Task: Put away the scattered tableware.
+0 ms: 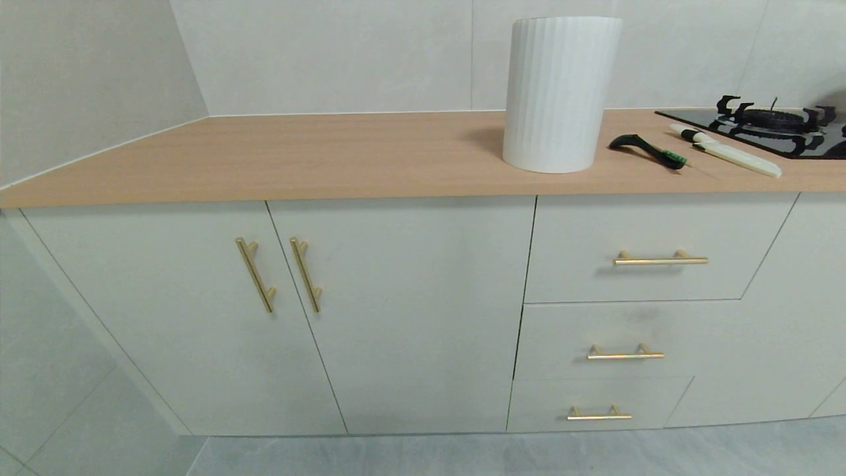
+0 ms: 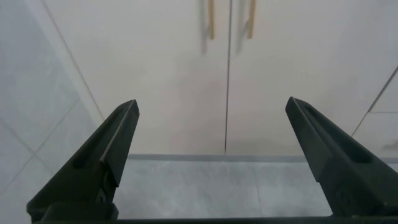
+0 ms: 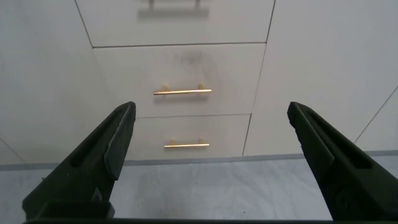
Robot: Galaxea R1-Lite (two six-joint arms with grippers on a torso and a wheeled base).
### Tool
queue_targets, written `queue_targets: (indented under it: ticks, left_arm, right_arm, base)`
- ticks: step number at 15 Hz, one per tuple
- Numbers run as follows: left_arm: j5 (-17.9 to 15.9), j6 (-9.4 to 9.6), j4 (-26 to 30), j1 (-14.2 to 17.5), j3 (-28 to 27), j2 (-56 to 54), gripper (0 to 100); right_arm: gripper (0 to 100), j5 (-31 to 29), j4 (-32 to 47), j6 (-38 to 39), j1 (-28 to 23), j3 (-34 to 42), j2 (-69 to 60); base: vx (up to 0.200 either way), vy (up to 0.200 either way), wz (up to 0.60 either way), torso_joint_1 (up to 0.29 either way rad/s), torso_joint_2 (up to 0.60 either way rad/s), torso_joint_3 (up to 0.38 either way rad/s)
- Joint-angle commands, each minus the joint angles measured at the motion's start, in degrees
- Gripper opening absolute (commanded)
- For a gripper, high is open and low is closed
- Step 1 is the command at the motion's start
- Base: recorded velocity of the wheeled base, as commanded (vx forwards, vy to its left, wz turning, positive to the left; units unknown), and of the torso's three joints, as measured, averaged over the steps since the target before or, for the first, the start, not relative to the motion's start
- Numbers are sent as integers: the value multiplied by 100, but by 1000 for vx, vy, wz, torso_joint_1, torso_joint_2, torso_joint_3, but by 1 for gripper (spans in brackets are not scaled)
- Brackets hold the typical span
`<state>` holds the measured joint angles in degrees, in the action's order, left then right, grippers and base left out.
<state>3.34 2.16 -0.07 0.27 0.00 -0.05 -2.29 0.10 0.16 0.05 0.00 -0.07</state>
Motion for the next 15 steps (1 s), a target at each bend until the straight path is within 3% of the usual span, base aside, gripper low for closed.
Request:
queue_targets:
  ticks: [1,2,4,7,8,10,15]
  left_arm:
    - [0,-14,-10,8,0,5,100]
    - [0,-31,-10,8,0,5,100]
    - [0,-330,-10,8,0,5,100]
    - [0,-304,-10,8,0,5,100]
    - [0,-304,-10,8,0,5,100]
    - [0,-304,-10,8,0,5,100]
    - [0,-304,-10,8,-9,5,100]
  right_arm:
    - [100,1,-1,2,13,0,7]
    - [100,1,-1,2,13,0,7]
    - [100,18,-1,-16,13,0,16]
    - [100,133,-27,-25,21,-272,78]
    - [100,387,25,265,118,-1063,596]
    - [100,633,105,169,232,-1837,2213]
    - [100,677,34,-25,426,-2760,5210]
  base:
    - [0,0,0,0,0,0]
    - [0,0,0,0,0,0]
    - [0,0,0,0,0,0]
    - [0,0,0,0,0,0]
    - [0,0,0,0,0,0]
    - [0,0,0,0,0,0]
    - [0,0,0,0,0,0]
